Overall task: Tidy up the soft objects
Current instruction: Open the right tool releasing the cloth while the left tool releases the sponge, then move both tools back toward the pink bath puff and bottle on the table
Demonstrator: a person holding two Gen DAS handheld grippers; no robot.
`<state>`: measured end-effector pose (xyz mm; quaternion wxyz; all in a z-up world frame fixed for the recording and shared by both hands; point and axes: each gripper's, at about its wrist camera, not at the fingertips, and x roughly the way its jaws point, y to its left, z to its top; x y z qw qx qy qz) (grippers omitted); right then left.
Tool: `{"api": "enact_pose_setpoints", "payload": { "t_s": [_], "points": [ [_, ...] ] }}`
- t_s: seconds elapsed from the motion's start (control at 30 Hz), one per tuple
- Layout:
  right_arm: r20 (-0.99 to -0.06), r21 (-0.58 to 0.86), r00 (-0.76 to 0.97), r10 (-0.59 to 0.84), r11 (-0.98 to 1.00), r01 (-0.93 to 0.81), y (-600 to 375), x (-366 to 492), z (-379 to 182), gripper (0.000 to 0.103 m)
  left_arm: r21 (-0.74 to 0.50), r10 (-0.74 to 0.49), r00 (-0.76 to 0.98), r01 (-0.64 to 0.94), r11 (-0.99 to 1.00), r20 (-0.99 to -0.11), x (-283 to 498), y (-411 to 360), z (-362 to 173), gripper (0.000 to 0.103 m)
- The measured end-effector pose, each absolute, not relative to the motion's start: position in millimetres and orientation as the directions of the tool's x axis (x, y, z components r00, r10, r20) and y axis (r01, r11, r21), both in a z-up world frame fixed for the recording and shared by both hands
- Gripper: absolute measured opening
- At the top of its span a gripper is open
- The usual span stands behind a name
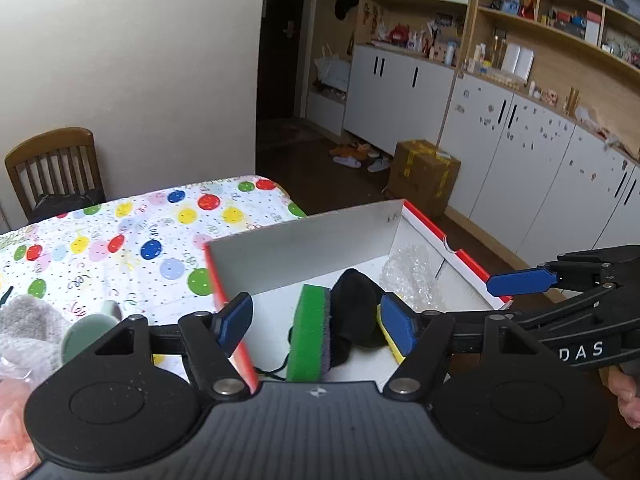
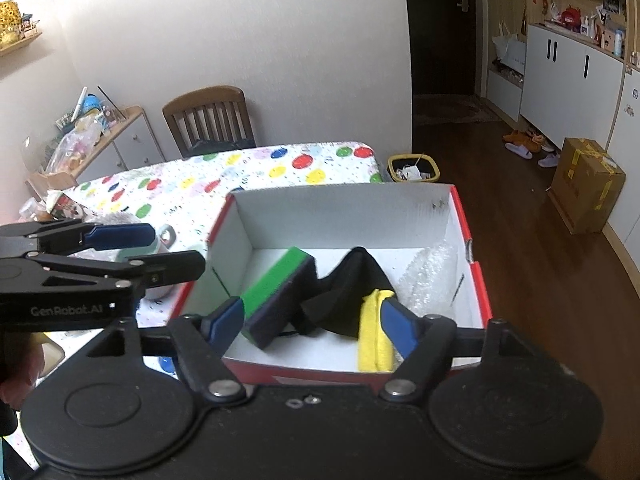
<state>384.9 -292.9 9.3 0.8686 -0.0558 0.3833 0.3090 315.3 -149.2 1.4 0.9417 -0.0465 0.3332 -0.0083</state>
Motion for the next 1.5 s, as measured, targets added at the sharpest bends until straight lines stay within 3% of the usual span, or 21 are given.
{"api": "enact_pose_setpoints", "payload": {
  "t_s": [0.37, 0.6, 0.73, 1.5],
  "points": [
    [-0.659, 0.133, 0.556, 0.506, 0.806, -0.576, -250, 342, 25, 0.094, -0.171, -0.056, 0.81, -0.055, 0.984, -0.584, 259, -93, 14, 0.091],
    [-0.654, 0.151, 0.552, 0.518, 0.804, -0.575, -213, 314, 23, 0.099, -0.241, -0.061, 0.822, -0.094, 0.966, -0.567, 221, -46, 14, 0.102],
    [-0.654, 0.156, 0.547, 0.522, 0.801, -0.578, -194, 299, 20, 0.102, -0.287, -0.061, 0.835, -0.118, 0.95, -0.546, 200, -18, 12, 0.103],
    [-0.701, 0.151, 0.42, 0.576, 0.695, -0.703, -55, 242, -10, 0.103, -0.23, 0.164, 0.817, -0.338, 0.913, -0.552, 116, 139, -27, 0.103]
  ]
}}
